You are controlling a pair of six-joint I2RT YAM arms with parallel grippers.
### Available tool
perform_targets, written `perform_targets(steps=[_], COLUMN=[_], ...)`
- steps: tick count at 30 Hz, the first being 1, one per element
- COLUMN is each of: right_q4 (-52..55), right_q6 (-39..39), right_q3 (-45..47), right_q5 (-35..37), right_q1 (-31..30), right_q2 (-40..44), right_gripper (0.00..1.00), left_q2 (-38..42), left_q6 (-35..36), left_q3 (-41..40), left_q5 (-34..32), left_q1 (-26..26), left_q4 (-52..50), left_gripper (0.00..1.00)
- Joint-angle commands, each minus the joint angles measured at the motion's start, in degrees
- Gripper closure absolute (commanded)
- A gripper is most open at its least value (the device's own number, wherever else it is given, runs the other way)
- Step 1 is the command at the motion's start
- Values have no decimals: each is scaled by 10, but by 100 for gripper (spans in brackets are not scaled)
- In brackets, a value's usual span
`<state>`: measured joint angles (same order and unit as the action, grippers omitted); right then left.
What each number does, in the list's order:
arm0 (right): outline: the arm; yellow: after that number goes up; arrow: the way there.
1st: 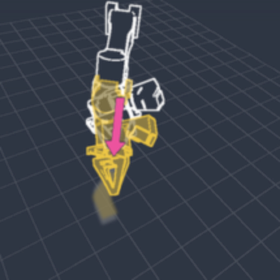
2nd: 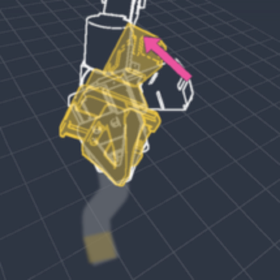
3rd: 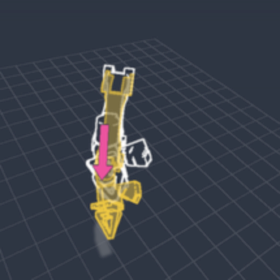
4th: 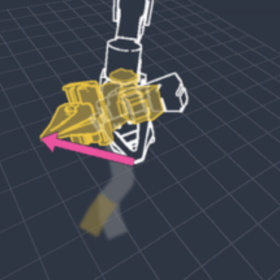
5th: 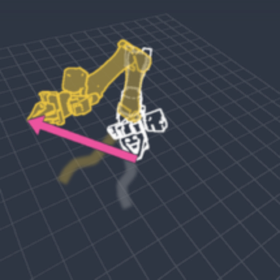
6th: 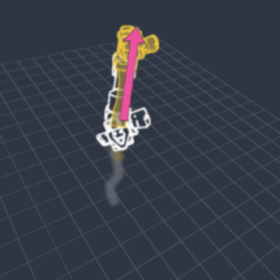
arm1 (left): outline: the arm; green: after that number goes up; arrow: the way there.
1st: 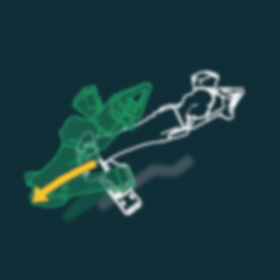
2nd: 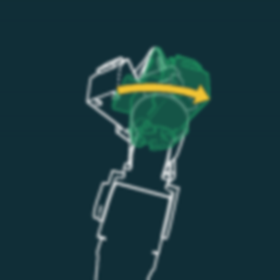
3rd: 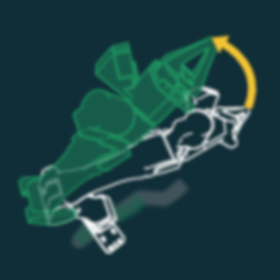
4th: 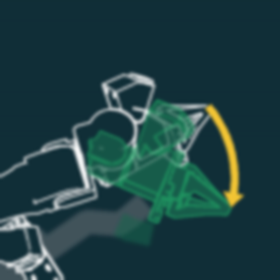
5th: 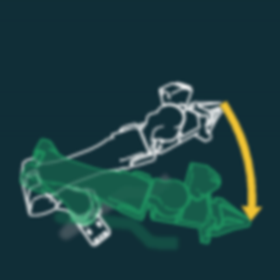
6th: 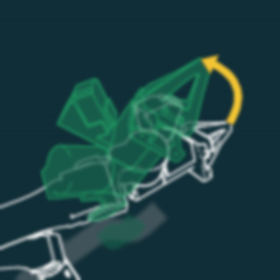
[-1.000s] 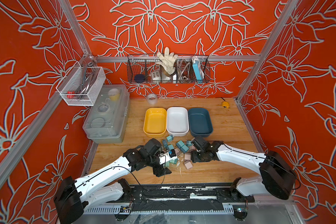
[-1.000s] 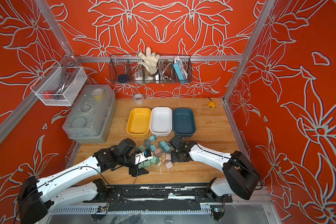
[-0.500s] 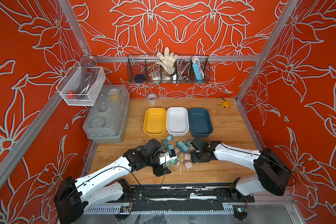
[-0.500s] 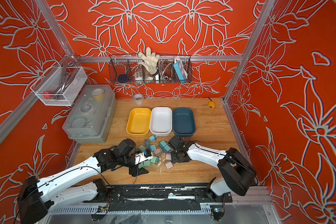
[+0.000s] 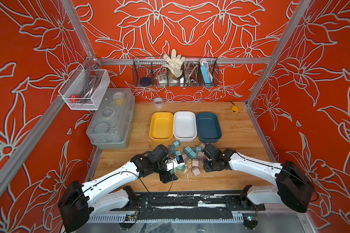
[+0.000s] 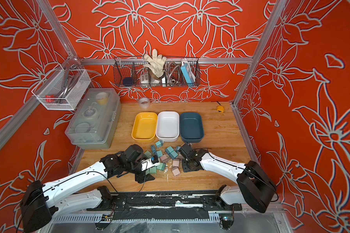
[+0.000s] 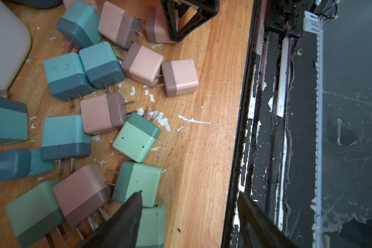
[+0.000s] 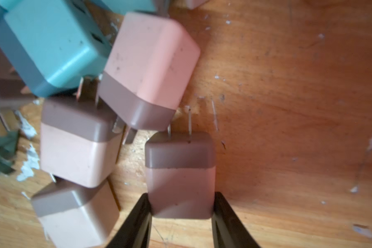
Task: Place the plugs by color into the storage box
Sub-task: Pick up the plug from the center of the board, then place the plug in the storage box.
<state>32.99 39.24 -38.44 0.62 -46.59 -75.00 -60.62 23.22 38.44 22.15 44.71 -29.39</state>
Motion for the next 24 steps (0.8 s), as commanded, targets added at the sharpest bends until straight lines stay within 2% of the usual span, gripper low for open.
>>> perform_targets(steps=[1, 14, 18, 21, 24], right_q4=[28, 131, 159, 176, 163], right_q6=[-15, -48, -86, -126, -168], right_q3=[11, -22, -76, -120, -156], right_q5=[15, 30, 56, 73, 56], right_q1=[-3, -2, 7, 27, 70], right_q2=[25, 129, 155, 153, 129], right_gripper=[63, 67, 82, 90, 95], left_q2=[-12, -3, 14, 22, 20], left_q6=[5, -12, -26, -30, -32], left_q3=[17, 42, 47, 47, 52], left_q5=[1, -8, 0, 10, 10], left_q1=[4, 4, 4, 4, 4], left_q4=[-13, -19, 2, 17, 28], left_gripper=[30, 30, 30, 30, 31])
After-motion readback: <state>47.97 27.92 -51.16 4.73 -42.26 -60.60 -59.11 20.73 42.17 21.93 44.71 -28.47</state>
